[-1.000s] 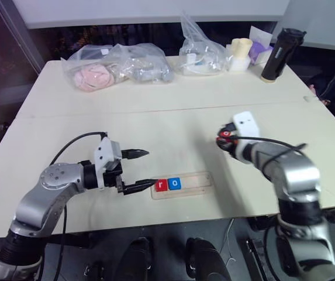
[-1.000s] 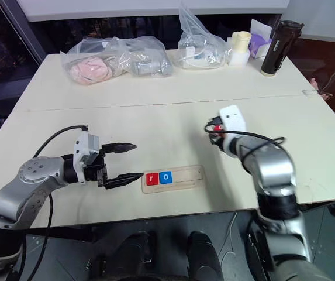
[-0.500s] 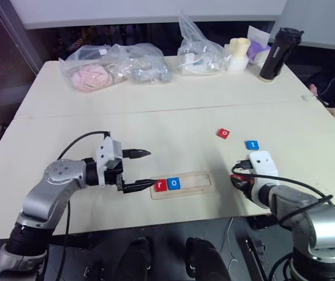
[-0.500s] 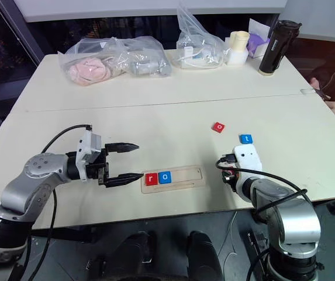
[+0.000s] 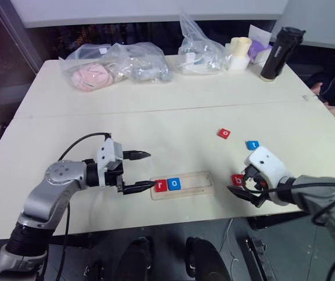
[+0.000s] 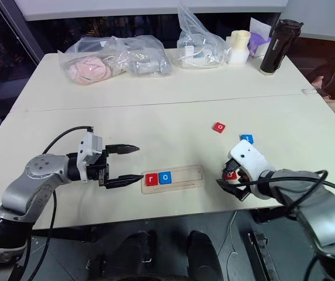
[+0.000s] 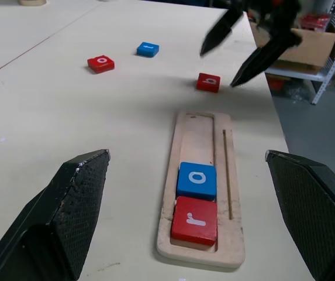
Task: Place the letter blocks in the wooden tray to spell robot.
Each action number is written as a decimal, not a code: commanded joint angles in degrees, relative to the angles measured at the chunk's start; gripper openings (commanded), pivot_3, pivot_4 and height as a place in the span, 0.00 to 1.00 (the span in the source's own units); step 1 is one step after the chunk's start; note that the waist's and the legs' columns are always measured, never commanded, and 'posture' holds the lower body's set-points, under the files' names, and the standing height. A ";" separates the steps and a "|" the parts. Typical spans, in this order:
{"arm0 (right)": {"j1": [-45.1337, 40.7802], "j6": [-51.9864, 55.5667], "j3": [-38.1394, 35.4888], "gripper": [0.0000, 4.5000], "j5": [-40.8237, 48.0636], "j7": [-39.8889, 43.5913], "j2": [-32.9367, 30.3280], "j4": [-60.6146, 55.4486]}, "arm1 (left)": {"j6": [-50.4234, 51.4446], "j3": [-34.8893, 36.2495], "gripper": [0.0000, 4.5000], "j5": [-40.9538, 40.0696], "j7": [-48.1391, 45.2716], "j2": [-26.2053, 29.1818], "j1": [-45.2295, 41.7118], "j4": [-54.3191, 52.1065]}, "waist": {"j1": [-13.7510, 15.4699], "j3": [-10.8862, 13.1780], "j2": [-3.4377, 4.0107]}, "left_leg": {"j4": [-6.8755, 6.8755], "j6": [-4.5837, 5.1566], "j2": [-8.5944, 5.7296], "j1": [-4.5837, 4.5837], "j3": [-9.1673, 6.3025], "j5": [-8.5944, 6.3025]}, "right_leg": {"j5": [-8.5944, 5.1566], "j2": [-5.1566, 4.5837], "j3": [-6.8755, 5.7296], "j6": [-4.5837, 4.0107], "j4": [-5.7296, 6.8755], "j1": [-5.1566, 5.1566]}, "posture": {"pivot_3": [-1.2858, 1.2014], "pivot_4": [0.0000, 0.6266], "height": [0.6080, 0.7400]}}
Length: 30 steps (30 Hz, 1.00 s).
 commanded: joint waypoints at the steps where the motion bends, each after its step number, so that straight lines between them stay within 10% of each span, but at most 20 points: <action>1: 0.31 -22.32 2.00 0.99 -4.11 10.48 -5.04 8.76 | -0.86 1.11 1.00 -0.08 0.09 0.33 -0.47 -1.08 | -0.04 0.02 -0.04 | 0.02 -0.01 0.00 0.00 0.00 -0.01 | 0.00 0.00 0.00 0.00 -0.03 0.03 | 0.52 0.24 0.98; 10: -7.13 -49.60 12.43 0.99 -12.14 23.35 -5.42 35.63 | -0.57 1.94 1.00 -0.43 0.31 1.30 0.13 -2.53 | 0.13 0.03 -0.04 | 0.02 0.22 0.00 -0.01 0.12 -0.11 | 0.20 -0.04 0.02 -0.24 -0.37 0.14 | 0.52 0.24 0.98; 22: -9.37 -54.85 14.25 0.99 -15.11 26.11 -3.35 44.93 | 0.79 3.23 1.00 -1.48 0.55 2.86 2.40 -5.17 | 1.22 0.00 -0.05 | 0.14 0.22 0.01 0.05 0.14 -0.14 | 0.23 -0.02 0.05 -0.23 -0.30 0.20 | 0.52 0.24 0.98; 30: -10.47 -54.95 14.44 0.25 -16.08 26.34 -2.82 45.87 | 0.69 2.96 1.00 -1.13 0.59 2.85 1.97 -5.06 | 1.18 -0.02 -0.07 | 0.16 0.20 0.02 0.19 0.18 -0.14 | 0.26 -0.04 0.08 -0.28 -0.30 0.31 | 0.52 0.24 0.98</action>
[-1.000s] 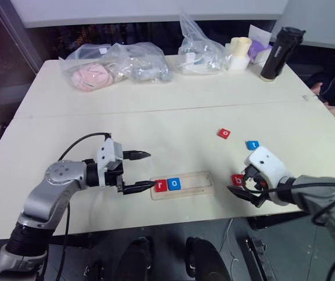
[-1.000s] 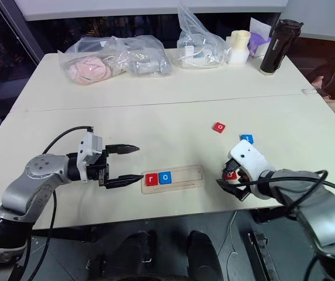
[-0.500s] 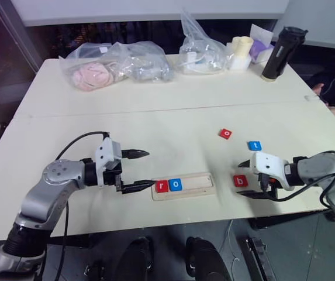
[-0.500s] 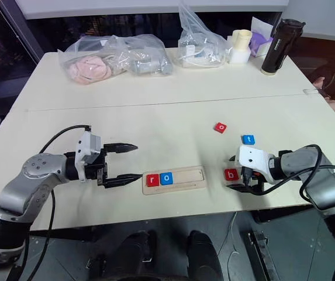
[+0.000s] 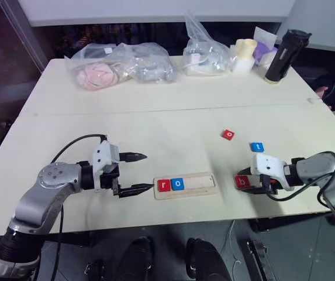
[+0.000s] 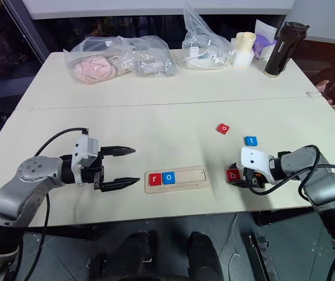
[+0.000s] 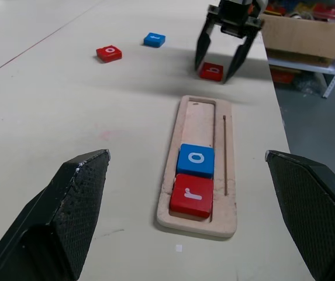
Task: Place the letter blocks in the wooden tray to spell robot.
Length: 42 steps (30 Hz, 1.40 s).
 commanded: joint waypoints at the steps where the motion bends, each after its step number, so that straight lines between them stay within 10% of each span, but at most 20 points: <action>1: -0.91 0.00 -0.36 0.25 -1.40 -0.51 0.09 0.73 | -0.47 1.19 1.00 -0.62 0.08 0.43 -0.62 -1.69 | 0.03 0.00 0.00 | 0.00 0.00 0.01 0.01 0.01 0.00 | 0.01 0.00 0.00 -0.01 0.00 0.00 | 0.52 0.24 0.98; 15: -8.76 11.15 8.07 0.25 0.50 -0.07 9.40 -18.26 | -0.20 0.59 1.00 -0.94 -1.08 0.61 -0.85 -1.62 | 0.11 0.00 0.00 | 0.01 0.00 0.03 -0.02 0.06 0.00 | 0.04 0.01 0.00 -0.01 0.05 -0.08 | 0.52 0.24 0.98; 42: -12.80 10.71 14.79 0.25 -5.23 -2.21 17.48 -12.52 | -0.19 0.78 1.00 -0.79 1.13 0.12 0.26 -3.11 | 0.07 0.00 0.00 | 0.10 0.00 0.03 0.06 0.11 0.02 | 0.05 0.02 0.01 0.00 0.45 -0.17 | 0.52 0.24 0.98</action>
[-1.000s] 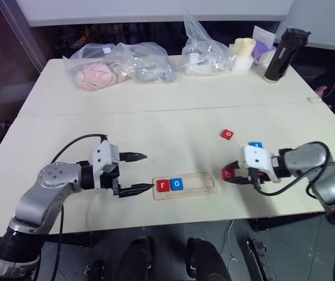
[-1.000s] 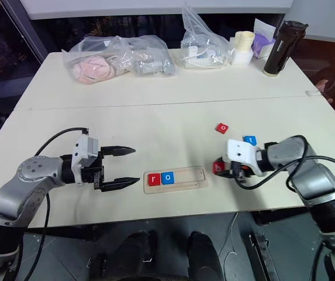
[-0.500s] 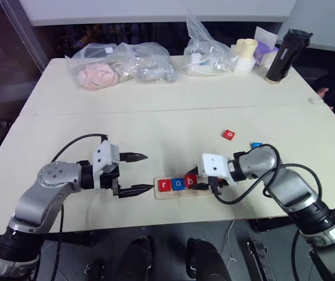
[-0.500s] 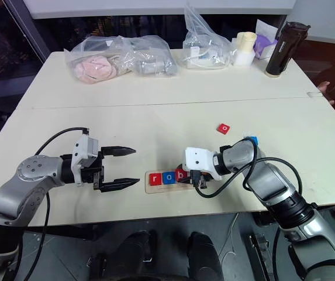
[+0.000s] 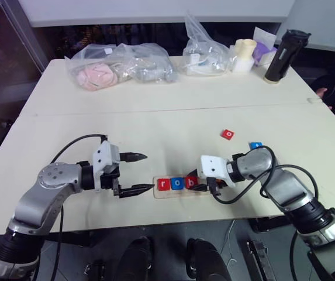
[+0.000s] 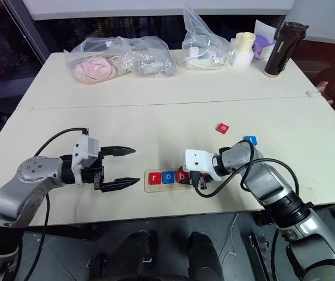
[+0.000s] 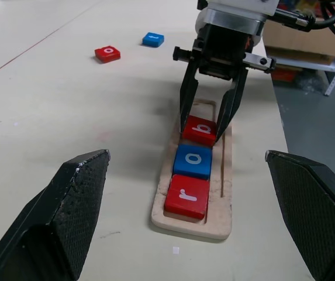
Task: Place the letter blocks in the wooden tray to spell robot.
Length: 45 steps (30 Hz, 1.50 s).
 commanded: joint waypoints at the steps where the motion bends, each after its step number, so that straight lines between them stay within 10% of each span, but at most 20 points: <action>1: -1.44 -0.57 0.42 0.25 -0.21 0.26 0.98 0.10 | -0.41 0.91 1.00 -0.80 0.43 -0.13 0.07 -2.35 | 0.00 0.00 0.00 | 0.00 0.00 0.00 0.00 0.00 0.00 | 0.00 0.00 0.00 0.00 0.00 0.00 | 0.52 0.24 0.98; 45: -2.38 2.18 -0.28 0.25 1.05 2.63 -0.49 -2.06 | -1.02 0.13 1.00 0.16 1.42 -1.87 -0.81 -1.79 | 0.00 0.00 0.00 | 0.02 0.00 0.00 0.01 0.01 0.01 | 0.00 0.02 0.01 0.00 0.06 -0.02 | 0.52 0.24 0.98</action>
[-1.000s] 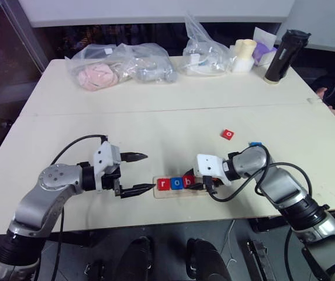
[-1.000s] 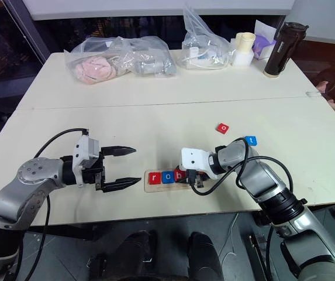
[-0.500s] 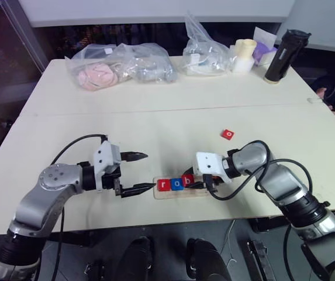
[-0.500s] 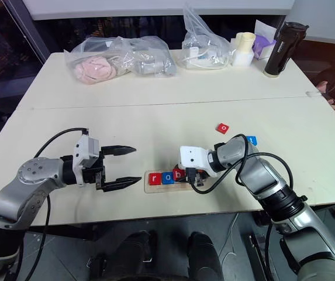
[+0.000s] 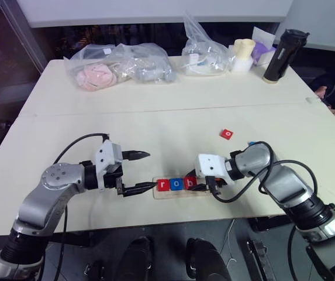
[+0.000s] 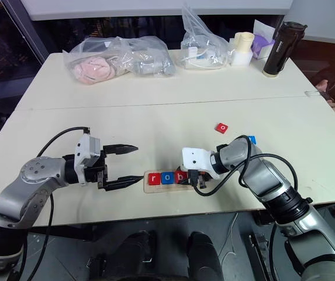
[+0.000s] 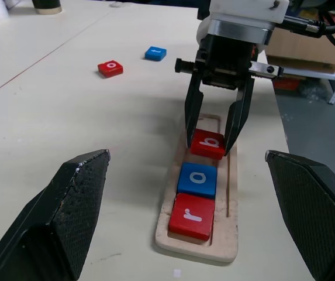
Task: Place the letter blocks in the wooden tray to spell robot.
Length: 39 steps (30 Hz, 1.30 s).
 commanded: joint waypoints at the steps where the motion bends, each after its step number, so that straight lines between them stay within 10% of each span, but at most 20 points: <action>1: -0.19 -0.56 -1.07 0.25 0.44 -0.20 -0.17 -0.82 | -0.81 0.28 1.00 -0.05 -0.02 0.07 -0.67 -0.79 | -0.01 0.00 0.00 | 0.00 0.00 0.00 0.00 0.00 0.00 | 0.00 0.01 0.00 0.00 0.00 0.00 | 0.52 0.24 0.98; 8: -0.27 -0.33 -1.01 0.25 0.57 -0.44 0.29 -0.77 | -0.74 0.36 1.00 -0.06 0.14 0.04 -0.60 -0.85 | 0.01 0.00 0.00 | 0.01 0.00 0.00 0.00 0.00 0.00 | 0.00 0.00 0.00 0.00 0.00 0.00 | 0.52 0.24 0.98; 15: -0.81 -0.50 -0.92 0.99 0.51 -0.82 0.71 -0.29 | -0.56 0.49 1.00 -0.16 0.32 0.07 -0.54 -1.02 | 0.00 0.00 0.00 | 0.01 0.00 0.00 0.00 0.00 0.00 | 0.00 0.00 0.00 0.00 0.00 0.00 | 0.52 0.24 0.98; 39: 1.76 0.89 -6.38 0.99 2.30 -2.30 -3.13 -2.39 | -0.76 -0.01 1.00 -0.05 -0.17 -0.13 -1.60 0.01 | 0.00 0.00 0.00 | 0.01 0.00 0.00 0.00 0.00 0.00 | 0.00 -0.01 0.01 0.00 0.02 -0.01 | 0.52 0.24 0.98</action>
